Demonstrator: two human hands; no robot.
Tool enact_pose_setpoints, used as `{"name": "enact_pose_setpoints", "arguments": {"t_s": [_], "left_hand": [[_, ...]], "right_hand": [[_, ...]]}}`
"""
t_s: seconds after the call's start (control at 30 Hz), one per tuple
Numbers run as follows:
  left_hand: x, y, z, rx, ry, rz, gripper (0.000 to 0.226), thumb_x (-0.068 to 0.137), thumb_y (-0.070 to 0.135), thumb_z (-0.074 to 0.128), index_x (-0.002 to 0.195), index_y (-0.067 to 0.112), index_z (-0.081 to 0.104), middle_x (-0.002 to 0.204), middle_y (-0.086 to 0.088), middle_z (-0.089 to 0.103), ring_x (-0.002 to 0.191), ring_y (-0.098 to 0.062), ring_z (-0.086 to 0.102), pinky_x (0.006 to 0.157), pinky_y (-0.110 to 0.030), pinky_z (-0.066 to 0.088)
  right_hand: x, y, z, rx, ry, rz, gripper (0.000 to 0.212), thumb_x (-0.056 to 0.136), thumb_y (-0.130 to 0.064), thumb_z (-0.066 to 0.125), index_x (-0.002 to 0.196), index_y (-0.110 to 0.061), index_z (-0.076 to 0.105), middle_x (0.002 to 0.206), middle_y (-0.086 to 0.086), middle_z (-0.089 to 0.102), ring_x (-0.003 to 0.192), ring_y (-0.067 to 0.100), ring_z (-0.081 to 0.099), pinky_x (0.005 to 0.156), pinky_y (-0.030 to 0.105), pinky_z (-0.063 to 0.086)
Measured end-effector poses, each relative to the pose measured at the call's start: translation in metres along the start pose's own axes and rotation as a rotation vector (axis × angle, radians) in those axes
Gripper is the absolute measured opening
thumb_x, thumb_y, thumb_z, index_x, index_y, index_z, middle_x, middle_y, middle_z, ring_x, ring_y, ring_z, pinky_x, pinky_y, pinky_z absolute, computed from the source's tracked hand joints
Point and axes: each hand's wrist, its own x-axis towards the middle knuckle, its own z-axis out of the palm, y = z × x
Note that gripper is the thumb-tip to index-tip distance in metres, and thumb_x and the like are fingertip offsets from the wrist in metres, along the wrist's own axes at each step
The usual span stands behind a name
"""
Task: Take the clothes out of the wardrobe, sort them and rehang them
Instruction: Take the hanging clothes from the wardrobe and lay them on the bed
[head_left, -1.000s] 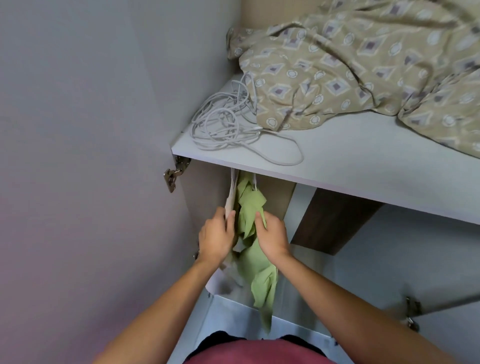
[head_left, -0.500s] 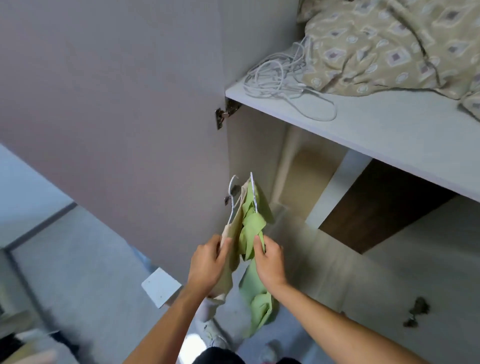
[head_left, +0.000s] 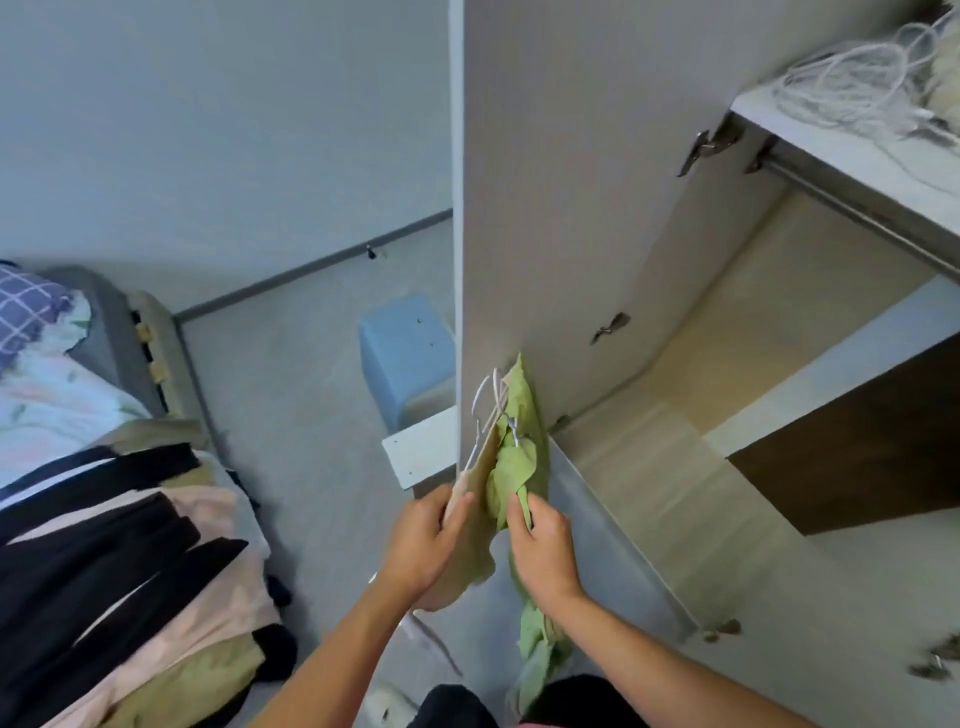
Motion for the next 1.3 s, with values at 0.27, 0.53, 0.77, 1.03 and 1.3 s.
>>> {"name": "enact_pose_setpoints", "arguments": {"t_s": [0.27, 0.53, 0.77, 1.03, 1.3], "left_hand": [[-0.089, -0.107, -0.099, -0.014, 0.079, -0.140, 0.053, 0.107, 0.056, 0.044, 0.066, 0.023, 0.044, 0.054, 0.007, 0.045, 0.052, -0.012, 0.044, 0.053, -0.027, 0.030], [-0.136, -0.162, -0.211, -0.040, 0.349, -0.262, 0.049, 0.109, 0.050, 0.046, 0.069, 0.022, 0.053, 0.060, 0.002, 0.055, 0.058, -0.018, 0.054, 0.056, -0.036, 0.043], [-0.134, -0.176, -0.292, -0.110, 0.585, -0.305, 0.046, 0.110, 0.041, 0.049, 0.071, 0.017, 0.055, 0.060, -0.002, 0.053, 0.055, -0.016, 0.050, 0.055, -0.037, 0.041], [-0.082, -0.203, -0.349, -0.045, 0.714, -0.415, 0.052, 0.110, 0.046, 0.047, 0.069, 0.014, 0.048, 0.057, 0.001, 0.045, 0.052, -0.014, 0.043, 0.054, -0.038, 0.037], [-0.050, -0.232, -0.390, 0.039, 0.944, -0.626, 0.053, 0.110, 0.048, 0.048, 0.065, 0.022, 0.036, 0.055, 0.005, 0.036, 0.051, -0.011, 0.037, 0.055, -0.047, 0.038]], "right_hand": [[-0.087, -0.053, 0.143, 0.047, -0.229, -0.017, 0.042, 0.106, -0.017, 0.058, 0.067, -0.026, 0.042, 0.061, -0.013, 0.052, 0.058, 0.005, 0.043, 0.059, 0.017, 0.036], [-0.103, -0.143, 0.258, 0.085, -0.450, -0.091, 0.041, 0.107, -0.028, 0.054, 0.069, -0.014, 0.048, 0.059, -0.009, 0.048, 0.059, 0.009, 0.043, 0.062, 0.044, 0.045], [-0.086, -0.216, 0.326, 0.138, -0.628, -0.194, 0.042, 0.108, -0.032, 0.051, 0.073, -0.009, 0.052, 0.063, 0.003, 0.053, 0.061, 0.017, 0.045, 0.060, 0.044, 0.044], [-0.021, -0.261, 0.398, 0.168, -0.779, -0.296, 0.043, 0.108, -0.030, 0.052, 0.072, -0.007, 0.050, 0.061, 0.002, 0.048, 0.060, 0.011, 0.042, 0.059, 0.046, 0.042], [0.018, -0.297, 0.471, 0.144, -1.067, -0.391, 0.042, 0.108, -0.023, 0.053, 0.071, -0.007, 0.044, 0.060, -0.003, 0.044, 0.060, 0.013, 0.038, 0.059, 0.047, 0.039]]}}
